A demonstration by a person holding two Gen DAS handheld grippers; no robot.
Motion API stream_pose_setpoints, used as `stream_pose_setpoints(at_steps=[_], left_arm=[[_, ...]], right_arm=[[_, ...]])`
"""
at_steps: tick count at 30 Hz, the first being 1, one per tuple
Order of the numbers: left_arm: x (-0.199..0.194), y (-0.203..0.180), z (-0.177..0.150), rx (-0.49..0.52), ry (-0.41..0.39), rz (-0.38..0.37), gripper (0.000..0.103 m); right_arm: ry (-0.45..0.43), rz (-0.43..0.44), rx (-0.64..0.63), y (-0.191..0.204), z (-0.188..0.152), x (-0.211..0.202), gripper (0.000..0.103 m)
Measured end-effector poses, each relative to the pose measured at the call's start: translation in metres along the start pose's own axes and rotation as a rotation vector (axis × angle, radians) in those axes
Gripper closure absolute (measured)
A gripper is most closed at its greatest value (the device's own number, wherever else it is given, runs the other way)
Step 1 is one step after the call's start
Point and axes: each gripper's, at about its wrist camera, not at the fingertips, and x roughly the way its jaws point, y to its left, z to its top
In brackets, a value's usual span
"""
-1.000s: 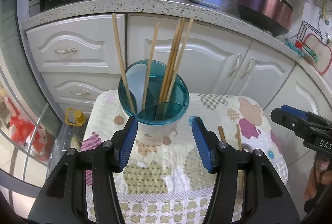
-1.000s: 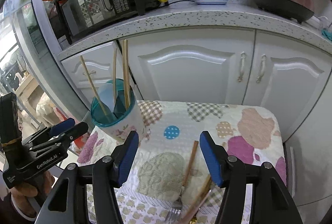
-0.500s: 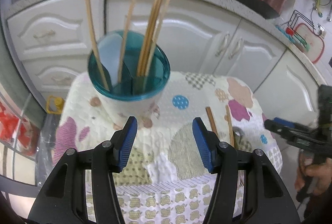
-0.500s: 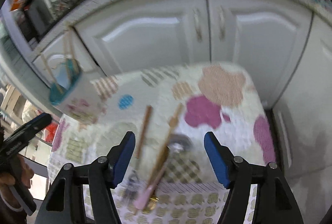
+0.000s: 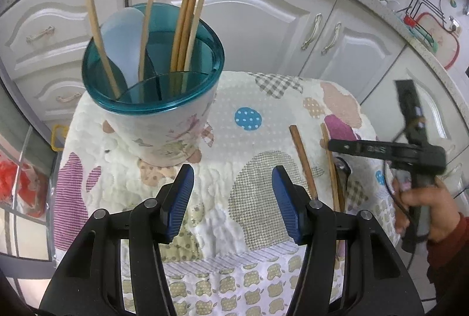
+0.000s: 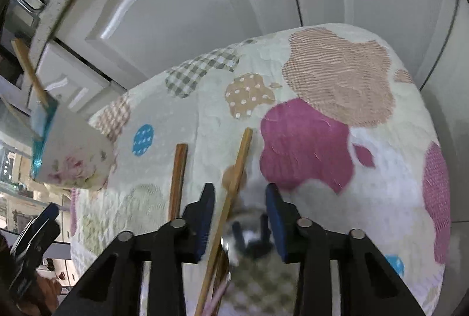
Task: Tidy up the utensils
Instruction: 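Grasp the dark brown chopstick with the left tool while the right tool grasps a wooden chopstick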
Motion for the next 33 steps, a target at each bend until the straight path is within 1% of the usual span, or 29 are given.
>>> stream_pose_setpoints(at_steps=[1,3,4,5,8,9,13,17,21,23,24,25,26,27,28,29,33], left_arm=[[0.002,-0.001,0.000,0.002,0.003,0.000,0.048],[0.008,-0.005,0.002,0.011,0.016,-0.003,0.048],[0.011,-0.007,0.003,0.015,0.023,-0.005,0.048],[0.016,-0.011,0.004,0.020,0.033,-0.011,0.048],[0.029,-0.020,0.008,0.030,0.056,-0.036,0.048],[0.038,-0.026,0.011,0.037,0.076,-0.052,0.048],[0.075,-0.048,0.019,0.068,0.158,-0.089,0.048],[0.109,-0.065,0.031,0.063,0.226,-0.114,0.048],[0.129,-0.073,0.041,0.050,0.233,-0.100,0.050],[0.139,-0.075,0.047,0.044,0.237,-0.090,0.058],[0.141,-0.077,0.049,0.046,0.226,-0.083,0.060],[0.143,-0.078,0.051,0.051,0.216,-0.079,0.064],[0.145,-0.080,0.051,0.060,0.218,-0.074,0.073],[0.145,-0.081,0.051,0.067,0.216,-0.073,0.077],[0.145,-0.080,0.051,0.067,0.217,-0.089,0.088],[0.146,-0.079,0.050,0.065,0.226,-0.118,0.092],[0.130,-0.066,0.044,0.057,0.224,-0.115,0.092]], right_arm=[[0.002,-0.007,-0.010,0.002,0.004,0.006,0.075],[-0.013,-0.021,-0.034,0.008,0.010,0.010,0.085],[-0.003,-0.008,-0.037,0.009,0.012,0.012,0.094],[0.000,0.003,-0.039,0.010,0.012,0.012,0.095],[0.006,0.020,-0.068,0.009,0.005,0.010,0.095],[0.007,0.026,-0.064,0.007,0.002,0.008,0.095],[-0.006,0.061,0.013,-0.011,-0.010,-0.002,0.095],[-0.006,0.083,0.030,-0.015,-0.017,-0.007,0.095],[0.002,0.095,0.039,-0.017,-0.017,-0.008,0.095],[0.003,0.099,0.038,-0.017,-0.018,-0.011,0.095],[0.003,0.101,0.036,-0.017,-0.019,-0.012,0.095],[0.002,0.104,0.031,-0.018,-0.021,-0.014,0.095],[0.001,0.105,0.029,-0.017,-0.021,-0.015,0.095],[-0.001,0.107,0.027,-0.016,-0.021,-0.017,0.095],[-0.004,0.108,0.027,-0.013,-0.021,-0.017,0.095],[-0.009,0.110,0.025,-0.012,-0.021,-0.019,0.095],[-0.034,0.127,0.001,-0.004,-0.022,-0.032,0.095]])
